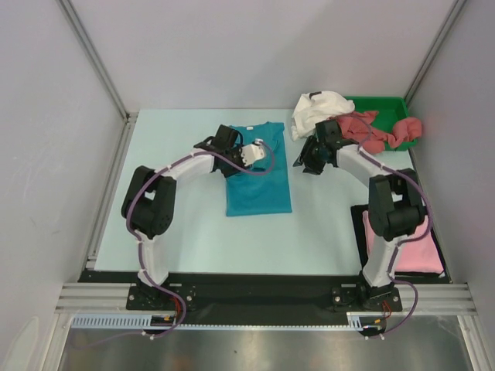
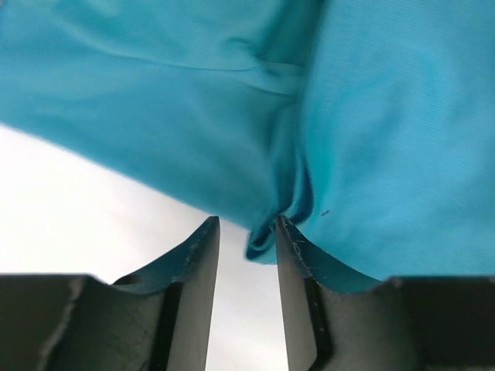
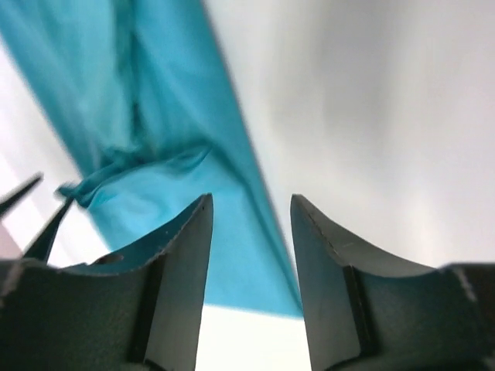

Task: Fold and stack the t-shirts
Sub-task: Fold the tshirt

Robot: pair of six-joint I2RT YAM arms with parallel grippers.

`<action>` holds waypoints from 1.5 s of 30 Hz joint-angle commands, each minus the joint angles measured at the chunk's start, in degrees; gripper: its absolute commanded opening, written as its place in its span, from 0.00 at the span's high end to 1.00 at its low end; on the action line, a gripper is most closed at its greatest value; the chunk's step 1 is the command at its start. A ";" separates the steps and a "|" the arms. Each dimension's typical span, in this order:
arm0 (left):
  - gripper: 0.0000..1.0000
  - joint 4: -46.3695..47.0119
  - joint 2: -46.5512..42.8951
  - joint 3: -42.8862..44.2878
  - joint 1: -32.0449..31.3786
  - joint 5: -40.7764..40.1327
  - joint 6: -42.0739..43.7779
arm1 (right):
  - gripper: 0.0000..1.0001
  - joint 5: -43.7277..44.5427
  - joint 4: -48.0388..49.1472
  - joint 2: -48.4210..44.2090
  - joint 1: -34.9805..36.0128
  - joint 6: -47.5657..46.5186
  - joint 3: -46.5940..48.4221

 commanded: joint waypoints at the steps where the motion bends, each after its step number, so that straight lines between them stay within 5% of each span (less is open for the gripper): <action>1: 0.59 5.55 0.19 5.35 2.04 -5.15 -6.15 | 0.51 5.45 0.04 -10.04 1.54 -3.54 -1.80; 7: 0.54 -0.86 0.29 14.15 4.77 -2.88 -12.04 | 0.62 -2.28 4.43 -9.10 7.16 -3.72 -6.29; 12: 0.53 -7.79 -6.22 6.96 2.93 9.77 -7.76 | 0.64 -5.61 7.51 -5.59 8.22 -1.87 -6.82; 17: 0.58 -7.55 -6.77 -1.32 -0.24 11.72 -5.70 | 0.63 -7.73 10.76 -0.23 7.09 -1.26 -4.20; 28: 0.60 -3.94 6.86 10.28 2.31 -0.75 -12.13 | 0.60 -5.97 11.82 8.04 3.92 1.38 -0.93; 39: 0.54 -5.44 -2.26 11.43 1.34 1.96 -14.77 | 0.51 0.52 -1.69 -6.34 4.27 -4.77 -5.23; 45: 0.52 -5.87 -11.23 -2.87 -4.80 1.62 -6.78 | 0.46 0.80 -6.28 -12.43 8.48 -5.56 -14.36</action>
